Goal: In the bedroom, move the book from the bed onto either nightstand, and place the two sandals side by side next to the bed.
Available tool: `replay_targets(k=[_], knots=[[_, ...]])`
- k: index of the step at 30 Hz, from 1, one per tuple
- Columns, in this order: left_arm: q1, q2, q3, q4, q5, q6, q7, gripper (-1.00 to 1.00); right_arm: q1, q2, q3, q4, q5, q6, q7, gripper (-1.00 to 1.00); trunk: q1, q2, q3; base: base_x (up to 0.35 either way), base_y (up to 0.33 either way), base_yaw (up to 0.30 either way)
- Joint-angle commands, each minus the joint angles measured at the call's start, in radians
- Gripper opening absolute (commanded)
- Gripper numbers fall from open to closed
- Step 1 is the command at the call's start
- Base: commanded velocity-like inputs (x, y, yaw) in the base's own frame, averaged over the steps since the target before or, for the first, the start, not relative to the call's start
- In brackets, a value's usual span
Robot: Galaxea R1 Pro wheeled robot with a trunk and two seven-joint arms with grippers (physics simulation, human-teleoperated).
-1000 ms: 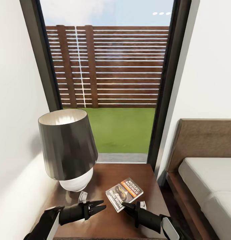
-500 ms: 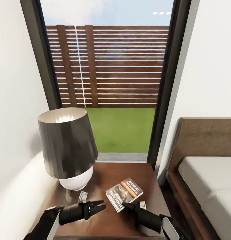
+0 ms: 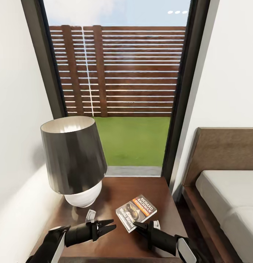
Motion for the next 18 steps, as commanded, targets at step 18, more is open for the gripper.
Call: replay_targets(k=[18], knots=[[0.000, 0.000, 0.000, 0.000, 0.002, 0.011, -0.003, 1.00, -0.001, 0.001, -0.005, 0.000, 0.006, 0.003, 0.004, -1.00, 0.002, -0.001, -0.016, 0.000, 0.000, 0.000]])
